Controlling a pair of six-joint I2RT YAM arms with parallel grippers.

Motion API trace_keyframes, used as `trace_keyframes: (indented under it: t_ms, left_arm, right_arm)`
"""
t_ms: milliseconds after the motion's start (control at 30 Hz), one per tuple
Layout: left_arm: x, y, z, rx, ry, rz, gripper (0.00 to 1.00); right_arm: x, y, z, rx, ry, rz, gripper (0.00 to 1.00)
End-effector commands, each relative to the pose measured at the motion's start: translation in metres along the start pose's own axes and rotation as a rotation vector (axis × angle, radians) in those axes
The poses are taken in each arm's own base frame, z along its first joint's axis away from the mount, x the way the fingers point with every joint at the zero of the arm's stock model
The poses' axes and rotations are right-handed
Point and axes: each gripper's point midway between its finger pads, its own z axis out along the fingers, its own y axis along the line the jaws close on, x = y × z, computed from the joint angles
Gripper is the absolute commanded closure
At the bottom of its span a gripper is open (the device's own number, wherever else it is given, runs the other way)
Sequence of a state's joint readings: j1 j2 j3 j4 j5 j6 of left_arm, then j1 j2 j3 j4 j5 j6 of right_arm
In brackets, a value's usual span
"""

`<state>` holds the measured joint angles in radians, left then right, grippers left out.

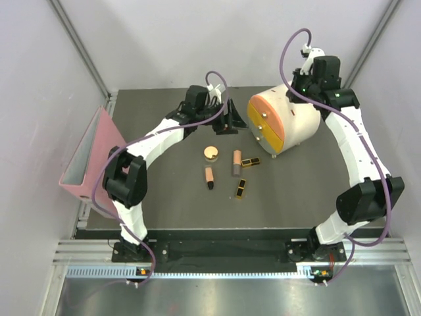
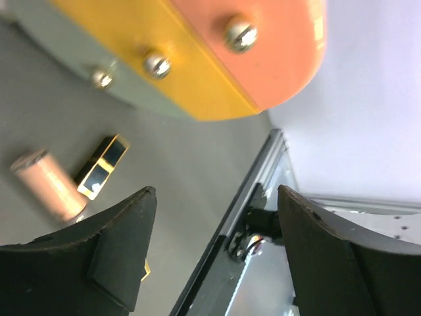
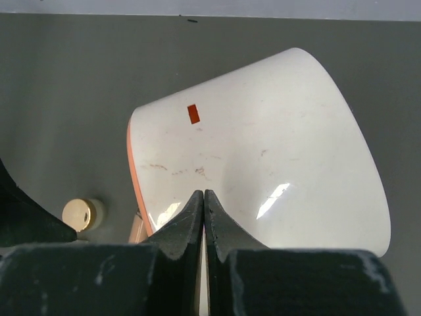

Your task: Organize the makeup

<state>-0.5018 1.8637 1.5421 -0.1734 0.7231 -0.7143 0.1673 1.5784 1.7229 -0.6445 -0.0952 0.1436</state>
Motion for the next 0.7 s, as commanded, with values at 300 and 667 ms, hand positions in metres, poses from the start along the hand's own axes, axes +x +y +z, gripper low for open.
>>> trace_keyframes:
  t_ms: [300,667]
  left_arm:
    - [-0.059,-0.058,0.030,0.249,-0.120,-0.025,0.37]
    - [-0.067,-0.055,0.056,0.271,-0.141,-0.076,0.34]
  right_arm:
    - [0.008,-0.002,0.008,-0.001,0.017,0.012,1.00]
    - [0.025,-0.006,0.013,0.007,0.053,0.010,1.00]
